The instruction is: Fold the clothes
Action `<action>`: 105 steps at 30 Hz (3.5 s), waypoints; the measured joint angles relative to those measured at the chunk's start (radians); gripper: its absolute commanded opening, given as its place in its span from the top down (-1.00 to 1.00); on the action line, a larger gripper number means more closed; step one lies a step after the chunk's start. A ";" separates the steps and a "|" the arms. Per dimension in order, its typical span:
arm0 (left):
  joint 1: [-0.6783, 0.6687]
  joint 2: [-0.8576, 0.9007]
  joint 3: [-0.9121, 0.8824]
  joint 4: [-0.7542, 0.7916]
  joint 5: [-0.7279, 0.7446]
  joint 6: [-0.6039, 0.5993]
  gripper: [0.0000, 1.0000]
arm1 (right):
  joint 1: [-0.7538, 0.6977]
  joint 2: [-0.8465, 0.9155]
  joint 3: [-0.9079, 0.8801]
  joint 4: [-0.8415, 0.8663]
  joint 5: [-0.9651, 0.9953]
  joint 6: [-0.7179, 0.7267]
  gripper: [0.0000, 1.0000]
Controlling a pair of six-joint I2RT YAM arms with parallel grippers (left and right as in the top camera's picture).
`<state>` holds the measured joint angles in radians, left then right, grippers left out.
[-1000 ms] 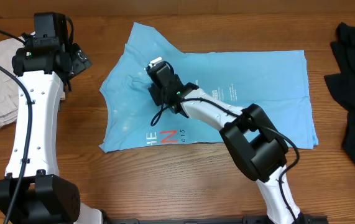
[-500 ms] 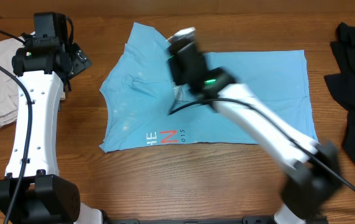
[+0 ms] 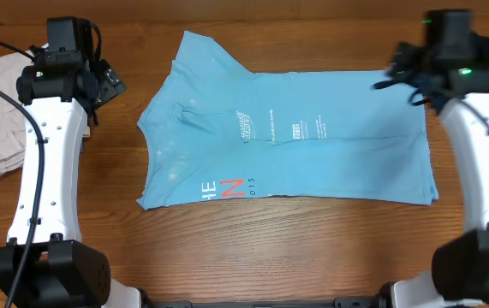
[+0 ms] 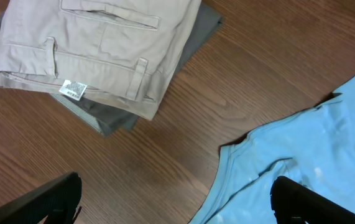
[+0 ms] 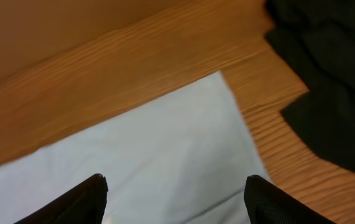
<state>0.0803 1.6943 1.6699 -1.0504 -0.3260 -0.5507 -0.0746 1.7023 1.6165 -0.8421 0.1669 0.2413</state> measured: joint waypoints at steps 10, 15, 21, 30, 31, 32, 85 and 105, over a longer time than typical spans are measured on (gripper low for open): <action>0.000 0.000 0.000 0.000 0.000 0.000 -1.00 | -0.143 0.270 0.000 0.249 -0.134 -0.054 -0.38; 0.000 0.000 0.000 0.000 0.000 0.000 -1.00 | -0.139 0.384 -0.001 0.350 -0.119 -0.060 -0.40; 0.000 0.000 0.000 0.000 0.000 0.000 -1.00 | -0.139 0.466 -0.001 0.416 -0.044 -0.060 -0.40; 0.000 0.000 0.000 0.000 0.000 0.000 -0.99 | -0.139 0.556 -0.001 0.536 -0.018 -0.076 -0.42; 0.000 0.000 0.000 0.000 0.000 0.000 -0.99 | -0.139 0.567 -0.001 0.549 -0.017 -0.082 -0.42; 0.000 0.000 0.000 0.000 0.000 0.000 -1.00 | -0.139 0.578 -0.001 0.558 -0.016 -0.088 -0.43; 0.000 0.000 0.000 0.000 0.000 0.000 -1.00 | -0.166 0.627 0.004 0.621 -0.040 -0.208 0.58; 0.000 0.000 0.000 0.005 0.002 0.000 -0.99 | -0.166 0.627 0.004 0.622 -0.048 -0.212 0.75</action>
<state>0.0803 1.6943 1.6699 -1.0458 -0.3241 -0.5507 -0.2405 2.3295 1.6207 -0.2199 0.1192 0.0288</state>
